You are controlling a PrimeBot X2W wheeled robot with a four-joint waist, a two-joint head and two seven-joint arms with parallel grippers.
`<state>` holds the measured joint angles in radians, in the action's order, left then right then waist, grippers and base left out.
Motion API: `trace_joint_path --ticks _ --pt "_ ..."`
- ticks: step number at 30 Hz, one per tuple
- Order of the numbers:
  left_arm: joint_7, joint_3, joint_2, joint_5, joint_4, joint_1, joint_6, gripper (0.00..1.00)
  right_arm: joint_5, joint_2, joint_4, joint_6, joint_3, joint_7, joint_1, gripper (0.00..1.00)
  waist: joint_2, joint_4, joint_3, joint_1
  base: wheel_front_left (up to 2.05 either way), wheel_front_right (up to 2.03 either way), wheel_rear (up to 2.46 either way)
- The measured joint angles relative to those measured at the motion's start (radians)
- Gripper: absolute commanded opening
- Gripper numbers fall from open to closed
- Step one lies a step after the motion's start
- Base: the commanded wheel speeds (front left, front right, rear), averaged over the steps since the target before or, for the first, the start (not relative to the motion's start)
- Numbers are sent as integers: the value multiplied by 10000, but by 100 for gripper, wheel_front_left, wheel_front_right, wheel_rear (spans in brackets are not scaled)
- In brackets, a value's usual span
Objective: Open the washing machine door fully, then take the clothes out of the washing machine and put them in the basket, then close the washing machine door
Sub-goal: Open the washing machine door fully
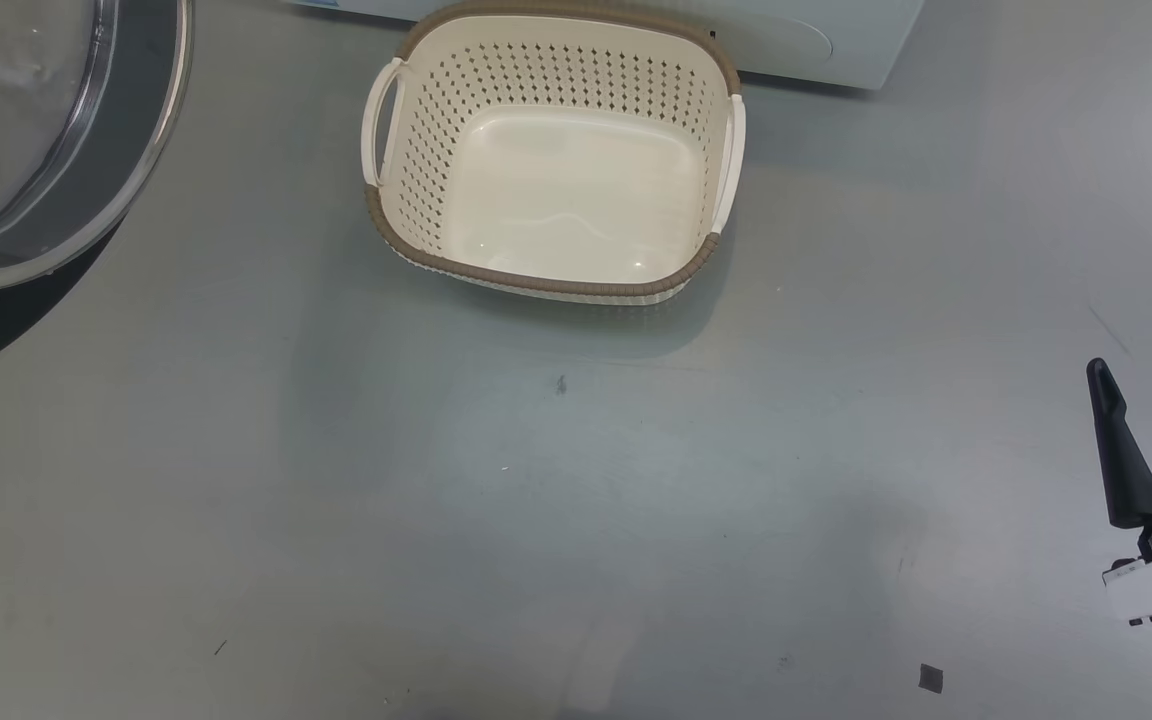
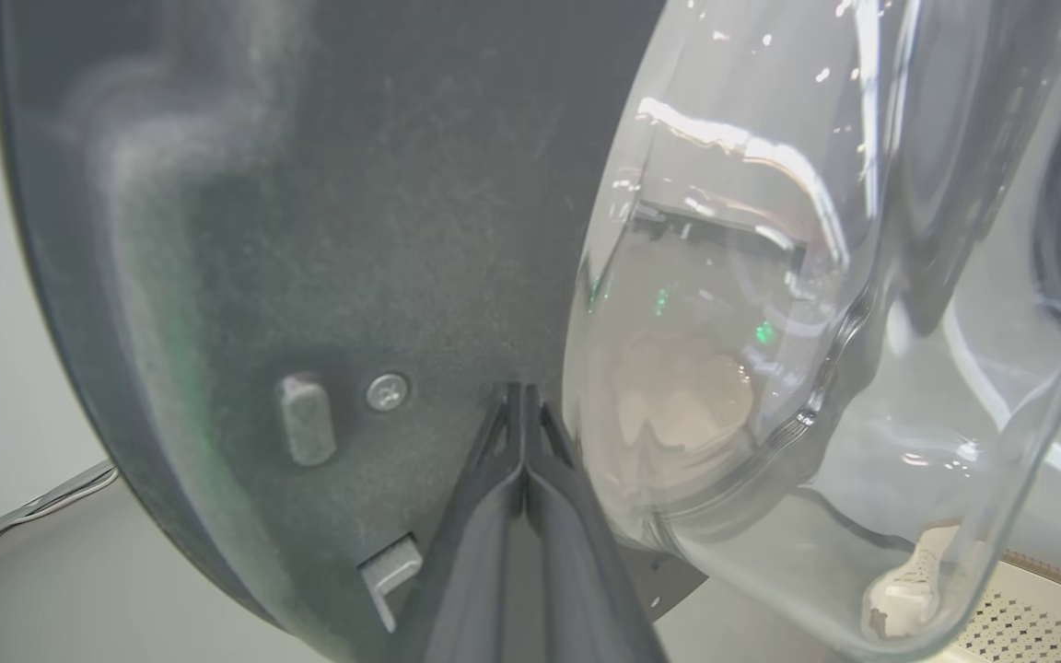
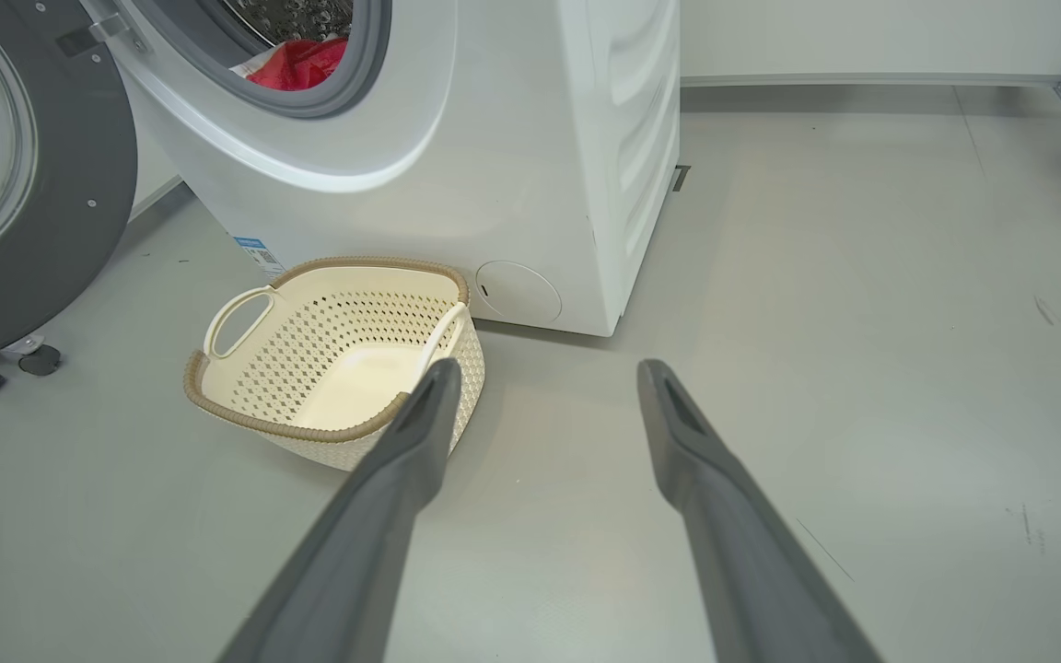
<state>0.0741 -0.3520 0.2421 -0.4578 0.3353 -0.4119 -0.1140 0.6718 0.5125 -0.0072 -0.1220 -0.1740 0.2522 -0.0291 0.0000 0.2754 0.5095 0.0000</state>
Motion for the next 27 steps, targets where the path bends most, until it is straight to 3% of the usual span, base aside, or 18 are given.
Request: trace_joint_path --ticks 11,22,27 --pt "-27 230 -17 198 238 -86 0 0 550 -226 -13 0 44 0 0 100 0 72 -253 0 0 0 0" --pt "-27 759 165 696 389 -75 -29 0 550 -794 347 0 -345 0 35 100 0 4 -1248 0 0 0 0" --pt "-42 1227 268 897 278 1 274 0 558 -1124 510 0 -510 0 167 100 0 -79 -1795 0 0 0 0"
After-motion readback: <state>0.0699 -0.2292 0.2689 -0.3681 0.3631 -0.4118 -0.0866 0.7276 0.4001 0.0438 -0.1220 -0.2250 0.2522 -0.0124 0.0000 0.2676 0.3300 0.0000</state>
